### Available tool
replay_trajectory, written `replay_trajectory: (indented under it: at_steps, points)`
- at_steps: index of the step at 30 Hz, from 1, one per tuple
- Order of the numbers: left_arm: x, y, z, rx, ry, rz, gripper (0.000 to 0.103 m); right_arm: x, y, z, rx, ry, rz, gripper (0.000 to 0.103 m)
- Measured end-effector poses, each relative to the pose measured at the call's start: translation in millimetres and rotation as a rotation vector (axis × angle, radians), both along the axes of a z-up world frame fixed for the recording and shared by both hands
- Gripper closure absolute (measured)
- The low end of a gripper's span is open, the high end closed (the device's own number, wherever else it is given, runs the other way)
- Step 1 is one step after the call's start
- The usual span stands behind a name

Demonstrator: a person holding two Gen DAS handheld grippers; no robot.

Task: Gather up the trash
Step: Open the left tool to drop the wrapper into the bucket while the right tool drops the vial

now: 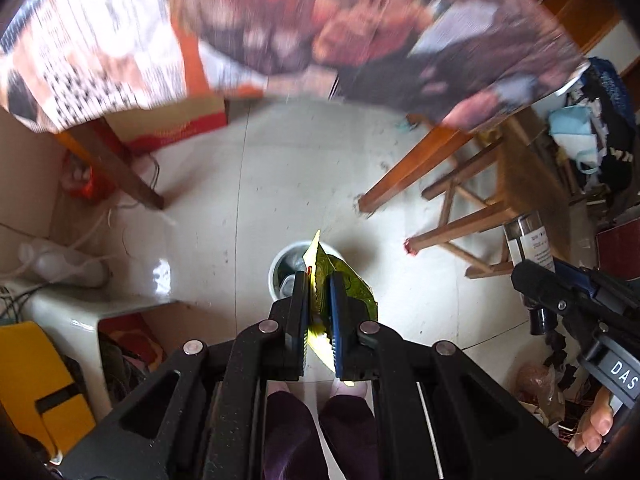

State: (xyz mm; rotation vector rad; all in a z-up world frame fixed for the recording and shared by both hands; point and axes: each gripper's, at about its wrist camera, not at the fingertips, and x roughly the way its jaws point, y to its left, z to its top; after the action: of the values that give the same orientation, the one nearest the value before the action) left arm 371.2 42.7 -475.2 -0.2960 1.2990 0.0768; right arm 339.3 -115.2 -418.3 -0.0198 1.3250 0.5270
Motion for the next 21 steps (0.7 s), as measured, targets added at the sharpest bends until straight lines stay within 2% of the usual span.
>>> replay_trajectory:
  at_steps: [4, 9, 10, 11, 12, 13, 21]
  points:
    - [1.4, 4.9, -37.7, 0.017, 0.034, 0.01, 0.095, 9.1, 8.0, -39.8, 0.022, 0.028, 0.021, 0.077]
    - [1.1, 13.9, -75.0, 0.004, 0.071, 0.045, 0.095, 19.0, 17.4, -69.8, 0.069, 0.067, 0.06, 0.076]
    - [1.5, 15.8, -82.3, -0.005, 0.081, 0.054, 0.095, 21.2, 19.6, -75.8, 0.068, 0.086, 0.062, 0.071]
    - [1.5, 15.1, -84.1, -0.008, 0.085, 0.057, 0.095, 22.9, 18.5, -79.5, 0.062, 0.098, 0.058, 0.059]
    - [2.7, 15.7, -89.4, -0.014, 0.093, 0.059, 0.095, 24.1, 17.7, -84.3, 0.055, 0.106, 0.046, 0.055]
    - [3.8, 15.4, -92.4, -0.017, 0.097, 0.059, 0.095, 24.0, 15.6, -86.7, 0.051, 0.108, 0.032, 0.053]
    - [24.4, -0.8, -95.0, -0.039, 0.106, 0.025, 0.092, 23.2, -1.9, -78.4, 0.01, 0.114, 0.007, 0.053]
